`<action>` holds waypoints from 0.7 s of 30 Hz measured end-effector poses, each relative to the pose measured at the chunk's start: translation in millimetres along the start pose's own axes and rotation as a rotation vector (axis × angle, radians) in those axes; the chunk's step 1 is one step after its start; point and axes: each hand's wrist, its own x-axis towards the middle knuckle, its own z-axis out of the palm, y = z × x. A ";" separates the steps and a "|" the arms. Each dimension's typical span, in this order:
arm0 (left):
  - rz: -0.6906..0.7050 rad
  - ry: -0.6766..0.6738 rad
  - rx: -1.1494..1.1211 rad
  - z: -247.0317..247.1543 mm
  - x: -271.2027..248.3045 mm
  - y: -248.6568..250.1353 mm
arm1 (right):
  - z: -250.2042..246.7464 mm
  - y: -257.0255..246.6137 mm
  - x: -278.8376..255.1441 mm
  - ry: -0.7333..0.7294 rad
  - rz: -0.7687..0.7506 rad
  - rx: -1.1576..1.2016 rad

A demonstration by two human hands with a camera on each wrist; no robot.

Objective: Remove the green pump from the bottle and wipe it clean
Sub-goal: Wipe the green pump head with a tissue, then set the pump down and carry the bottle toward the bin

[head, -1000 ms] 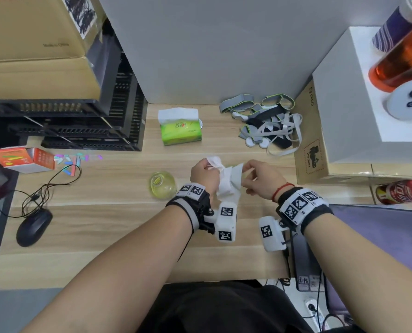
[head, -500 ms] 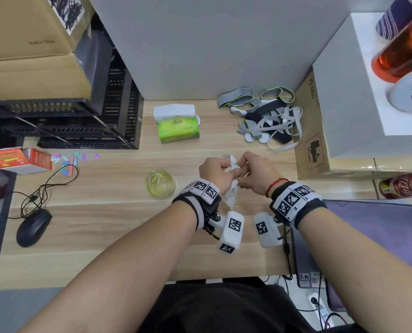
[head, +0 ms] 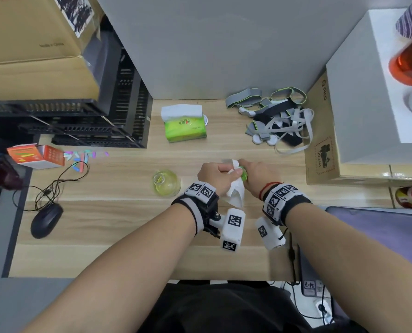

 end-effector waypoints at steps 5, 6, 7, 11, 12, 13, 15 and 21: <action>-0.084 -0.035 -0.124 -6.1 5.5 -18.1 | 6.3 3.1 8.8 -0.040 0.016 0.053; -0.091 -0.029 -0.124 -8.9 2.4 -17.3 | 6.7 3.6 9.3 -0.048 0.020 0.055; -0.101 -0.014 -0.117 -12.5 -1.5 -16.4 | 6.3 3.5 9.5 -0.059 0.025 0.055; -0.071 0.039 -0.090 -28.4 -8.2 -23.4 | -4.3 6.0 12.5 -0.153 0.001 0.065; -0.055 0.038 -0.087 -32.9 -9.4 -26.5 | -11.3 6.3 14.4 -0.183 -0.005 0.048; -0.049 0.029 -0.077 -37.0 -11.2 -28.2 | -21.0 6.5 16.4 -0.199 -0.002 0.027; -0.071 -0.014 -0.020 -44.8 -13.2 -32.7 | -45.0 1.2 22.9 -0.144 0.014 -0.016; -0.150 -0.076 0.031 -79.7 -19.4 -46.6 | -95.5 -94.0 33.5 0.088 -0.188 -0.010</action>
